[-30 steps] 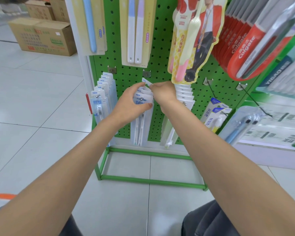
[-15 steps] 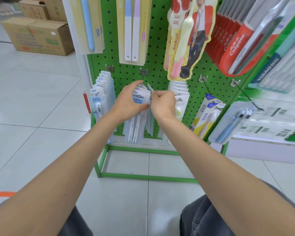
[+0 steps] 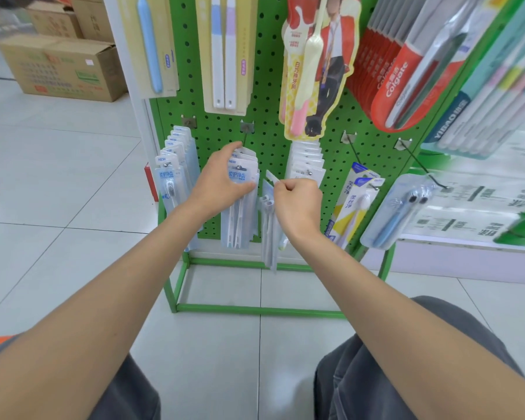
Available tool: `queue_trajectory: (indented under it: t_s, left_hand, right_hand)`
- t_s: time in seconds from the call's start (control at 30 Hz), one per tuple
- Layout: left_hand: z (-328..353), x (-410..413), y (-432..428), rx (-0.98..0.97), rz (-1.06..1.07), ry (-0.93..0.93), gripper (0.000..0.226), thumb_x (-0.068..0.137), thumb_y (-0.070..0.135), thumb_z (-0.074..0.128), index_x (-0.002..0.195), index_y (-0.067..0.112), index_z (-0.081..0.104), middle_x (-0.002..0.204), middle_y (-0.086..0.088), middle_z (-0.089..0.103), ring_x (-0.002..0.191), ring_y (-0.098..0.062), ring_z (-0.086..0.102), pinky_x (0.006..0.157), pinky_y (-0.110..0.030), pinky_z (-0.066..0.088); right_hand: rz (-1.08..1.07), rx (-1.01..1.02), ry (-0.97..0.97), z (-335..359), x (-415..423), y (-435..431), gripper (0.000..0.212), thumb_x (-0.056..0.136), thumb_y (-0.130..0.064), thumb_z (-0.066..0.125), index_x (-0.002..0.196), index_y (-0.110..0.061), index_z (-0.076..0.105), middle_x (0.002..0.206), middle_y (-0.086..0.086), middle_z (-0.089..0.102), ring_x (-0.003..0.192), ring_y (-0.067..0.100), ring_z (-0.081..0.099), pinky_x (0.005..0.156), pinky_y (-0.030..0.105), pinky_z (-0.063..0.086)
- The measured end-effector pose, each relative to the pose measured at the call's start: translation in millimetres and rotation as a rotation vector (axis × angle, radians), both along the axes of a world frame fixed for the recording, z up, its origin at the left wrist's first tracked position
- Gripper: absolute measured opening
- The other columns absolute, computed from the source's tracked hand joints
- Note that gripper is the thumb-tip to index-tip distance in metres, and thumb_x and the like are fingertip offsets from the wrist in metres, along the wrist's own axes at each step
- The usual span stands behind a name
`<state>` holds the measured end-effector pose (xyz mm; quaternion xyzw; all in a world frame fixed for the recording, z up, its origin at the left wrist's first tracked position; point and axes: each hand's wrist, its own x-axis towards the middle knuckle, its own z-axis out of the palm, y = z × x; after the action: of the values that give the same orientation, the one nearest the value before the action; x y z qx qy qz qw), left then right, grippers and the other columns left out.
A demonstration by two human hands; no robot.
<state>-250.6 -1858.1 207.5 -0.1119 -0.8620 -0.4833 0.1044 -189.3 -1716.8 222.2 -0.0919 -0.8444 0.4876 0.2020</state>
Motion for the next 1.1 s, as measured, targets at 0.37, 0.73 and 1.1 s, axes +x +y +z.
queue_trajectory:
  t_s: [0.37, 0.73, 1.1]
  left_hand:
    - [-2.3, 71.2, 5.5, -0.034, 0.178, -0.04, 0.046, 0.087, 0.011, 0.063, 0.129, 0.019, 0.047, 0.123, 0.001, 0.05, 0.115, -0.014, 0.048, 0.097, -0.029, 0.04]
    - [-13.4, 87.9, -0.4, 0.1, -0.158, -0.265, 0.02, 0.101, 0.026, 0.051, 0.096, 0.009, 0.061, 0.073, 0.004, 0.052, 0.071, -0.006, 0.052, 0.074, -0.026, 0.055]
    - [-0.4, 76.0, -11.0, 0.391, 0.066, -0.261, 0.03, 0.103, 0.027, 0.048, 0.091, 0.001, 0.059, 0.088, -0.008, 0.041, 0.081, -0.023, 0.045, 0.063, -0.021, 0.057]
  right_hand:
    - [0.287, 0.003, -0.221, 8.0, 16.4, 23.2, 0.027, 0.094, -0.009, 0.05, 0.092, 0.013, 0.065, 0.059, 0.007, 0.048, 0.059, 0.018, 0.041, 0.056, 0.024, 0.039]
    - [0.332, 0.069, -0.102, 5.7, 26.1, 17.6, 0.038, 0.084, -0.038, 0.072, 0.063, -0.015, 0.051, 0.051, -0.008, 0.04, 0.045, 0.007, 0.034, 0.049, 0.022, 0.031]
    - [0.458, 0.005, -0.383, -10.2, 23.7, 10.5, 0.033, 0.098, -0.02, 0.045, 0.085, 0.006, 0.058, 0.08, 0.008, 0.046, 0.074, 0.019, 0.041, 0.064, 0.035, 0.041]
